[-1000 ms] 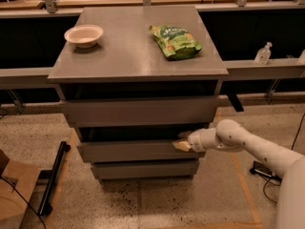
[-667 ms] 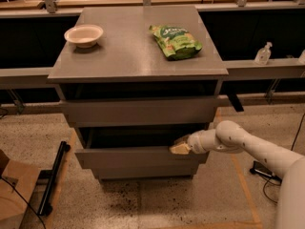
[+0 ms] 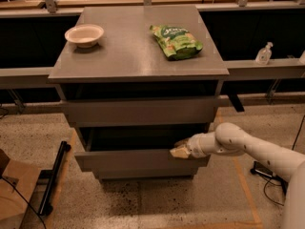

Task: Open middle drawer

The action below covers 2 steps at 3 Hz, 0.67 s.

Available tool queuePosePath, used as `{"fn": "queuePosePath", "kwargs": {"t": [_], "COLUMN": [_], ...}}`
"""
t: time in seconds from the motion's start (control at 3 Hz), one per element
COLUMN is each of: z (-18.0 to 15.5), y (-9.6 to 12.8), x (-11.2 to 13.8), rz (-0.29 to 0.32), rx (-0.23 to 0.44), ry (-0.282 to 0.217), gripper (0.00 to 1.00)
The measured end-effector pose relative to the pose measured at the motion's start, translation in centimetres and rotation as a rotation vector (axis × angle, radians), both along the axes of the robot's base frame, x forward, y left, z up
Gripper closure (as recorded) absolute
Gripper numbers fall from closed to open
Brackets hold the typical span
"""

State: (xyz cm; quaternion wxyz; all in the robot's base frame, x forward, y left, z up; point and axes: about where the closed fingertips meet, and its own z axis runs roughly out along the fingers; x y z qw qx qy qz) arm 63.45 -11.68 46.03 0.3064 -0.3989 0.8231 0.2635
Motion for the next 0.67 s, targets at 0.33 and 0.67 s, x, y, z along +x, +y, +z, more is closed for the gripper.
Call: {"fn": "queuePosePath", "kwargs": {"t": [0.33, 0.67], "z": [0.83, 0.83], "y": [-0.78, -0.77], "x": [-2.89, -2.89], "rz": [-0.012, -0.012], "rx": [-0.024, -0.024], "ry": [0.049, 0.049], "gripper": [1.00, 1.00]}}
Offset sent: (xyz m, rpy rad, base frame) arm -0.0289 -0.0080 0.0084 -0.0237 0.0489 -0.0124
